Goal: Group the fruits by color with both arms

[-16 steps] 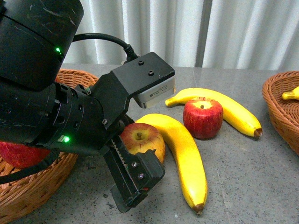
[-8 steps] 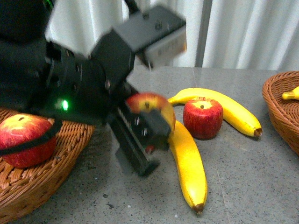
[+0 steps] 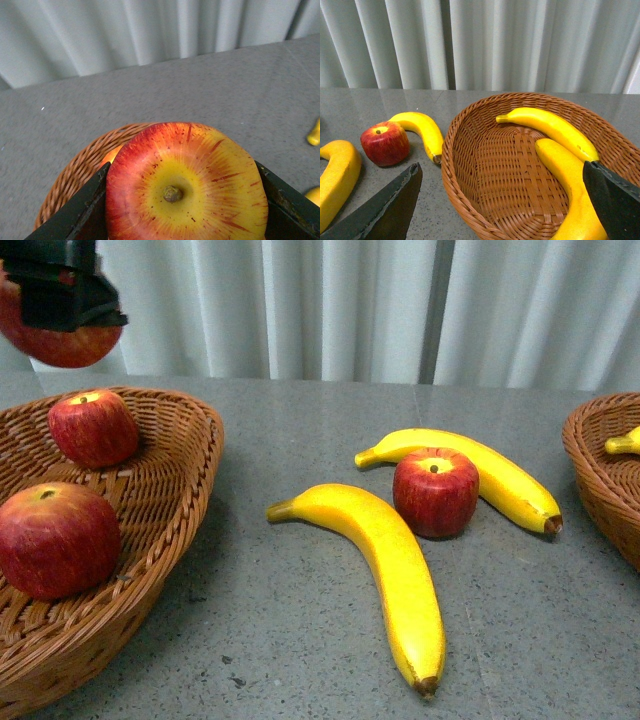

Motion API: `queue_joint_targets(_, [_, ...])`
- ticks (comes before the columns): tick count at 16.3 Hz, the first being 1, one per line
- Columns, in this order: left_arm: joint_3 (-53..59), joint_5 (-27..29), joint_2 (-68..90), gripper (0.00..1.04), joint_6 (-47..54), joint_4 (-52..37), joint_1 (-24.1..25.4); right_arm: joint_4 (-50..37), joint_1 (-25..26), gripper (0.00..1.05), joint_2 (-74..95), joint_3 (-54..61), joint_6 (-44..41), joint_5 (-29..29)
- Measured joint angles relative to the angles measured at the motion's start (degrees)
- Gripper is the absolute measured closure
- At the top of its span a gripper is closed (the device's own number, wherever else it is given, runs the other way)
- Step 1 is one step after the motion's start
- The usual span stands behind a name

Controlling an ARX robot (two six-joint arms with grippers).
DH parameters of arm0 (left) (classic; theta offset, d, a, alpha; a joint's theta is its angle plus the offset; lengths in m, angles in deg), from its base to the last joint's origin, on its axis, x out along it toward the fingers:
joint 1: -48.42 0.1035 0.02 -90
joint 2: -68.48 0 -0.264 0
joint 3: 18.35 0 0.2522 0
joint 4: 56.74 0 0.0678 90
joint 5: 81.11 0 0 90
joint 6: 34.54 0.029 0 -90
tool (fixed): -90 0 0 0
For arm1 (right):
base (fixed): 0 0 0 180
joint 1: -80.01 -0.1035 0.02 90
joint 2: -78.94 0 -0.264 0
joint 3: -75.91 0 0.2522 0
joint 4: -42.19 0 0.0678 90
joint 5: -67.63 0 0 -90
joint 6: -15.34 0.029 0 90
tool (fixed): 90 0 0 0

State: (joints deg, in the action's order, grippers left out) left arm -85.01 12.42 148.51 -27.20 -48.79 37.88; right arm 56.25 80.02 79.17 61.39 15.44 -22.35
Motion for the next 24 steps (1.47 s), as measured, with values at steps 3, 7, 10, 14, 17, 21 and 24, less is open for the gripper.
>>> queue_joint_targets(3, [1.92,0.28,0.04,0.32,-6.60,0.94,4.50,-0.02,0.00,0.07,0.00,0.00,0.00,-0.02])
queue_joint_targets(7, [2.54,-1.68,3.37,0.32,-9.11,0.79,6.21,-0.02,0.00,0.07,0.00,0.00,0.00,0.00])
queue_joint_targets(10, [2.58,-2.56,4.15,0.15,-8.83,-0.57,4.55,0.00,0.00,0.07,0.02,0.00,0.00,-0.02])
queue_joint_targets(14, [2.49,-2.14,3.98,0.07,-8.41,-0.20,3.45,0.00,0.00,0.07,0.00,0.00,0.00,-0.02])
queue_joint_targets(17, [0.55,-1.62,2.08,0.07,-8.20,-1.29,0.31,0.00,0.00,0.07,0.00,0.00,0.00,0.00])
queue_joint_targets(21, [-6.38,-3.69,6.23,0.07,-5.84,-4.04,-8.15,0.00,0.00,0.07,0.00,0.00,0.00,0.00])
queue_joint_targets(24, [-12.04,-6.88,14.67,0.07,-2.27,-3.74,-14.12,-0.02,0.00,0.07,0.00,0.00,0.02,-0.02])
